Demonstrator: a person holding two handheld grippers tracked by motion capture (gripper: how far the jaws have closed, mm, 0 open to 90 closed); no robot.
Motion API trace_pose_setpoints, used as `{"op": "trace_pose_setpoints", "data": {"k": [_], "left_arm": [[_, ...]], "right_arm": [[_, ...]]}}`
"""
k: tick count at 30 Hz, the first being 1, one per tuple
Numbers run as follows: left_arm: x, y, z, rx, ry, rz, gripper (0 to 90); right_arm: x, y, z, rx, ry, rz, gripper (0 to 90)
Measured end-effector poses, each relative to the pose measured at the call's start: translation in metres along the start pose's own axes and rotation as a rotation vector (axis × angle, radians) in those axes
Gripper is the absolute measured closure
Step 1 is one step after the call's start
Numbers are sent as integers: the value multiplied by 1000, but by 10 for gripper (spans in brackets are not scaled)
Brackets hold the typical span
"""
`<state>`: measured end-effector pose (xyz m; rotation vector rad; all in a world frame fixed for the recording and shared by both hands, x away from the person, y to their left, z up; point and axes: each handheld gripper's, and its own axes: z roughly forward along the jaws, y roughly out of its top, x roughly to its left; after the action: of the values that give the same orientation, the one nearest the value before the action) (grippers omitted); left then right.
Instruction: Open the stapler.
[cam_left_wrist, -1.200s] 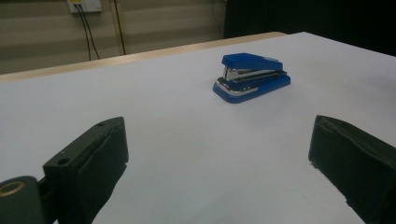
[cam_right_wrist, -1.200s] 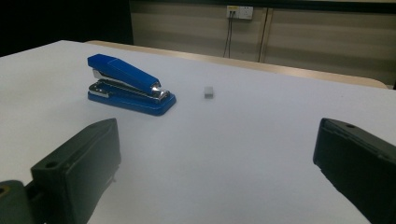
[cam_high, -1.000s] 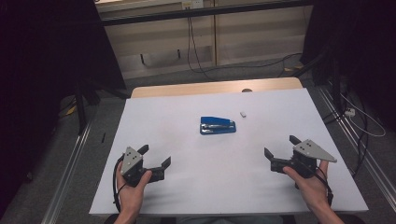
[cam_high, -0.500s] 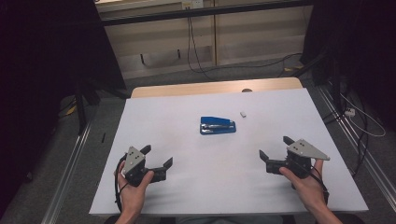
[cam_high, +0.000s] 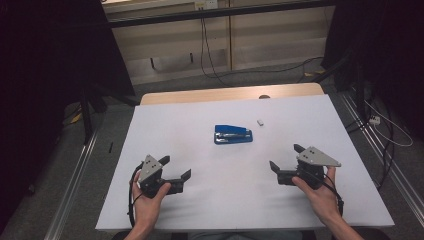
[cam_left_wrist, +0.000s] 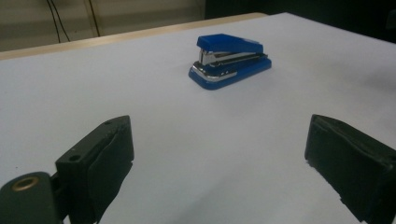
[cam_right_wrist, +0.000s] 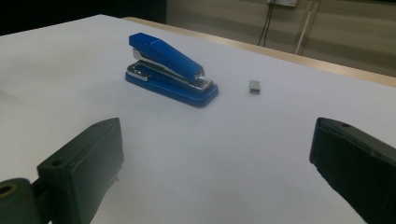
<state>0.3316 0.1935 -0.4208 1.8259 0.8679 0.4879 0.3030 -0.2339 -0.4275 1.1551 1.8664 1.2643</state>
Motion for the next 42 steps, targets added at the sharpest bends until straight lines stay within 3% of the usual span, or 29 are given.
{"op": "trace_pose_setpoints", "data": {"k": [4, 9, 10, 11, 12, 14, 17, 18, 22, 24, 32, 42], "left_arm": [[1, 3, 4, -10, 10, -11, 85], [1, 8, 17, -3, 8, 10, 84], [0, 10, 20, -13, -16, 5, 84], [0, 10, 20, -13, -16, 5, 84], [-3, 14, 21, -26, -20, 35, 84], [-7, 18, 23, -47, -24, 31, 84], [-11, 23, 28, -45, -41, 25, 73], [-15, 27, 34, -30, -58, 48, 73], [-17, 33, 45, -28, -70, 67, 73], [-15, 34, 49, -26, -76, 58, 73], [-7, 40, 60, -33, -56, 50, 68], [5, 51, 78, -14, -51, 85, 52]], "right_arm": [[5, 4, 10, 3, 40, -4, 27], [11, 9, 21, 6, 96, -6, 31], [13, 10, 25, 9, 116, 9, 47], [13, 10, 25, 9, 116, 9, 47], [14, 12, 29, 7, 141, 39, 65], [15, 14, 34, 4, 157, 55, 68], [17, 16, 38, 7, 152, 47, 70], [20, 19, 40, -1, 153, 45, 72], [24, 24, 45, -7, 143, 17, 57], [24, 24, 46, -5, 140, 16, 57], [28, 30, 60, -10, 179, 9, 39], [29, 38, 83, -15, 181, 38, 111]]}}
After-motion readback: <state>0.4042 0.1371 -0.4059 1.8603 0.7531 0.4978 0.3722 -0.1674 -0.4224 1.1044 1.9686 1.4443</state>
